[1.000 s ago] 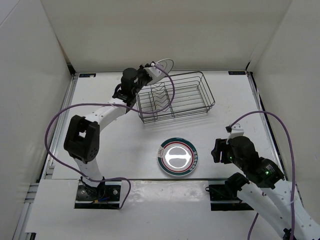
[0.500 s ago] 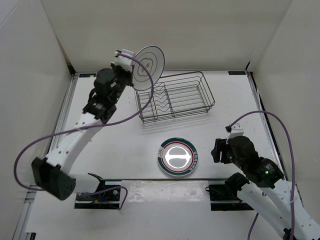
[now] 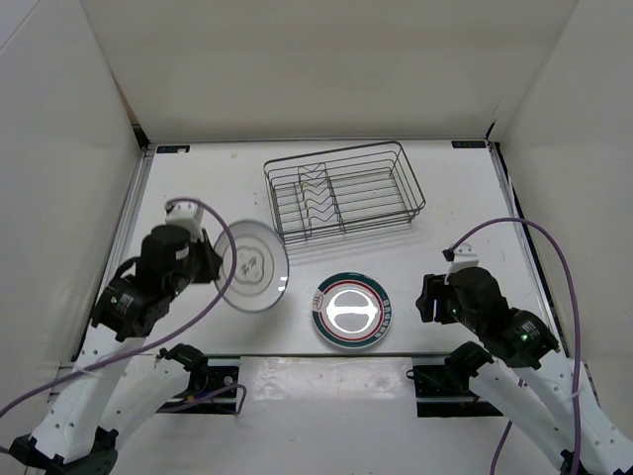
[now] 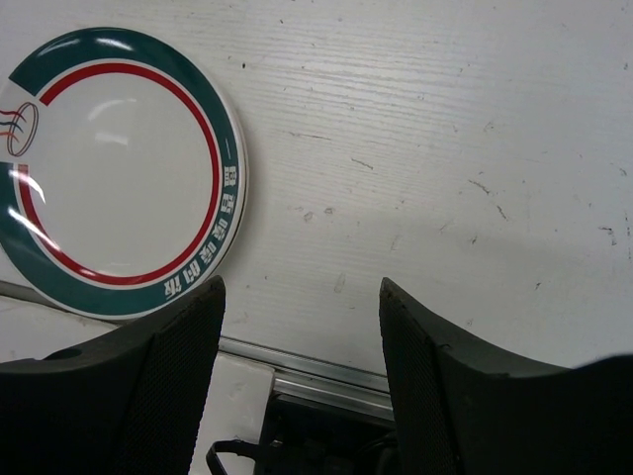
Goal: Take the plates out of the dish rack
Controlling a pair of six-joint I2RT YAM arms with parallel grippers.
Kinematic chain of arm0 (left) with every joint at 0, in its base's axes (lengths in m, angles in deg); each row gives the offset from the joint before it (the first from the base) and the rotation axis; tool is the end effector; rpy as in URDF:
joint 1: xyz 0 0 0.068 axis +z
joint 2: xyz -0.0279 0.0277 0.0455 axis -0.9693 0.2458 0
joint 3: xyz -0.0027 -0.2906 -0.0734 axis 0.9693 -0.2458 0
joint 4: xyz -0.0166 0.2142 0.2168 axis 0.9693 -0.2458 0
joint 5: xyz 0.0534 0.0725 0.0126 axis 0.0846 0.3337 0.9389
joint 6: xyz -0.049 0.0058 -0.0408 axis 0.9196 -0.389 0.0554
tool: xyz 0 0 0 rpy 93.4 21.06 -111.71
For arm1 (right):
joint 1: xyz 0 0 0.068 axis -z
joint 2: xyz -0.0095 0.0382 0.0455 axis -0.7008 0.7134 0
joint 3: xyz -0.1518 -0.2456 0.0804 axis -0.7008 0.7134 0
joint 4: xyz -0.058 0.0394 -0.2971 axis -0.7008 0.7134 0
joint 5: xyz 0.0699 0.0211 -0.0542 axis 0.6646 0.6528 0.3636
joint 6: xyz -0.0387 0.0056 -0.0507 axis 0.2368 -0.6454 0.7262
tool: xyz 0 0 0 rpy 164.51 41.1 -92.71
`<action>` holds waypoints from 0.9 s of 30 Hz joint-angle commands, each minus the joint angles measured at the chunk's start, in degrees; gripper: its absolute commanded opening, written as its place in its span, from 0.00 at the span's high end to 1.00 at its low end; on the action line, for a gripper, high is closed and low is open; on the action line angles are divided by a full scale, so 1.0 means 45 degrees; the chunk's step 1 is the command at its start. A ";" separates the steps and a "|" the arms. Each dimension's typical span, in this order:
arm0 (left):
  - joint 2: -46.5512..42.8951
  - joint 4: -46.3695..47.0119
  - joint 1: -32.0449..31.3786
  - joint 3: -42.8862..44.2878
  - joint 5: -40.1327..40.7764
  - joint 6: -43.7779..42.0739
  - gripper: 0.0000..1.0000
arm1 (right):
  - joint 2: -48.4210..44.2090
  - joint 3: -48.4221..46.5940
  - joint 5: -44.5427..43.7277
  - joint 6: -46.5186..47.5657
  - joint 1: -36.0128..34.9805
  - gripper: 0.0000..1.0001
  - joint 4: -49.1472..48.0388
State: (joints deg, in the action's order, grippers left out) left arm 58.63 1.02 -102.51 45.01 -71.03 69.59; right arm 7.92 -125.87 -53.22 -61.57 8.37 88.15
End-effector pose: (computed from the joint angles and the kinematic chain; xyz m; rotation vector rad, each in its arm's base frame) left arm 0.1488 -0.0659 0.4127 0.0159 2.1480 -0.3031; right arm 0.1020 0.0591 0.2823 -0.1691 2.2302 0.2575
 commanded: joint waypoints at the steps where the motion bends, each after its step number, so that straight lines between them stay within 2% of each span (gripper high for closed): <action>1: -0.1659 -0.1650 0.0083 -0.2229 0.0048 0.1500 1.00 | 0.0270 0.0012 0.0240 0.0222 -0.0060 0.33 -0.0365; 7: -0.2524 -0.0243 0.0103 -0.6037 -0.0616 0.2633 1.00 | 0.0309 0.0012 0.0181 0.0184 -0.0040 0.33 -0.0307; 16: -0.1783 0.2101 0.0298 -0.8522 -0.0753 0.3337 1.00 | 0.0094 0.0031 -0.0210 0.0008 -0.0079 0.33 -0.0248; 19: -0.1374 0.2122 0.0454 -0.8699 -0.0714 0.3396 0.92 | 0.0191 0.0031 -0.0151 0.0046 -0.0040 0.33 -0.0248; 22: -0.1099 0.2102 0.0649 -0.8914 -0.0441 0.3376 0.92 | 0.0211 0.0031 -0.0112 0.0047 -0.0040 0.33 -0.0248; 23: -0.0924 0.2198 0.0766 -0.9127 -0.0402 0.3376 0.86 | 0.0173 0.0012 -0.0132 0.0066 -0.0059 0.33 -0.0248; 27: -0.0221 0.2433 0.0903 -0.9324 -0.0460 0.3357 0.76 | 0.0250 0.0031 -0.0190 0.0066 -0.0040 0.33 -0.0248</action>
State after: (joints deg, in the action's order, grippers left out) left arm 54.56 15.56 -99.28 5.73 -78.09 87.19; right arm 8.75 -125.87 -53.28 -61.61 8.37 88.15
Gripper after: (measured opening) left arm 0.237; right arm 0.668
